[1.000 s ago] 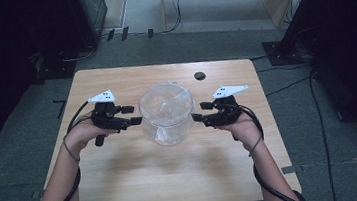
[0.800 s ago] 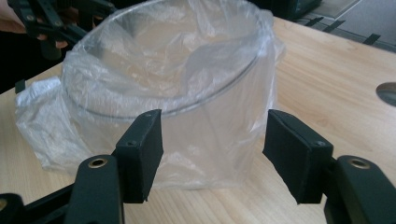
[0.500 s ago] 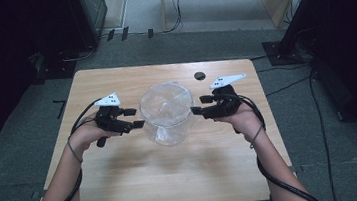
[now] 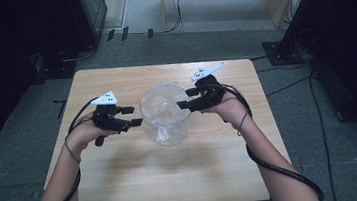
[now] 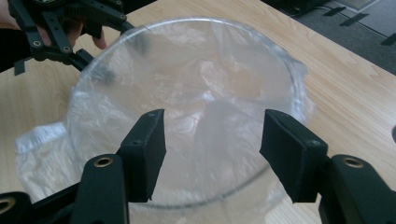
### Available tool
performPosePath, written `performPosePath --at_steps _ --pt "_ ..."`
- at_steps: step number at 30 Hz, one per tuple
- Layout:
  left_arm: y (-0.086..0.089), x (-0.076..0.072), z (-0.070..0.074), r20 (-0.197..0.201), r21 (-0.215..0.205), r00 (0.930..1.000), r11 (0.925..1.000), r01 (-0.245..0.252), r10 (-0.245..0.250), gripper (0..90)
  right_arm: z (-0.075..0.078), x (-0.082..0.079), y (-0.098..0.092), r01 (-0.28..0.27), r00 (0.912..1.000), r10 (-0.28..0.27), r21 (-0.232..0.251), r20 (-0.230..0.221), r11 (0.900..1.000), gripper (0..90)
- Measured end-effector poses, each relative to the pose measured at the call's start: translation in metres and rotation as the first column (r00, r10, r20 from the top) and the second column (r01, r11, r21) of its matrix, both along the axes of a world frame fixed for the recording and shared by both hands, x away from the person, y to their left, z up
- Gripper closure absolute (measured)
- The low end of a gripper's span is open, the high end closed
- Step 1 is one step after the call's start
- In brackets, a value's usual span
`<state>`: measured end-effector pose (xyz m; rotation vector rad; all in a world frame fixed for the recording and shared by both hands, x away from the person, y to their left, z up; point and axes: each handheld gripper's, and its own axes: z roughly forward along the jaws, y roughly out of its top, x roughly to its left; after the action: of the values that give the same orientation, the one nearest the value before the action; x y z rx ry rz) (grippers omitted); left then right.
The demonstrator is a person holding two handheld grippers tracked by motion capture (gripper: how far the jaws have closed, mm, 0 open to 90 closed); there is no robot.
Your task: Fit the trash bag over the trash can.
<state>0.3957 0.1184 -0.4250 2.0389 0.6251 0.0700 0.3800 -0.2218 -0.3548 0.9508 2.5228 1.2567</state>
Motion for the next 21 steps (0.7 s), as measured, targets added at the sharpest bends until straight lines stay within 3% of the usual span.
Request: performPosePath --at_steps 8,9,15,16,19,21 --pt "0.002 0.0 0.007 0.041 -0.023 0.9991 0.9996 -0.013 0.014 30.9 0.002 0.011 0.015 -0.017 0.9994 0.019 -0.062 0.03 0.998 43.3" --pt "0.002 0.0 0.007 0.041 -0.026 0.999 0.9996 -0.014 0.015 30.9 0.0 0.015 0.018 -0.023 0.9996 0.024 -0.054 0.013 0.998 48.7" --pt "0.001 0.001 0.007 0.052 -0.032 0.9983 0.9992 -0.025 0.027 30.9 -0.007 0.024 0.027 -0.03 0.9995 0.029 -0.076 -0.012 0.997 52.3" --pt "0.001 0.001 0.007 0.05 -0.031 0.9985 0.9993 -0.024 0.025 30.9 -0.01 0.028 0.029 -0.031 0.9994 0.029 -0.078 -0.016 0.996 56.6" --pt "-0.001 0.001 0.005 0.045 -0.019 0.9988 0.9997 -0.017 0.017 30.9 -0.017 0.035 0.029 0.021 0.9906 -0.021 0.002 -0.135 1.0 57.4" --pt "-0.002 0.001 0.003 0.044 -0.016 0.9989 0.9998 -0.014 0.015 30.9 -0.018 0.038 0.031 0.021 0.9919 -0.019 0.013 -0.125 1.0 59.1"
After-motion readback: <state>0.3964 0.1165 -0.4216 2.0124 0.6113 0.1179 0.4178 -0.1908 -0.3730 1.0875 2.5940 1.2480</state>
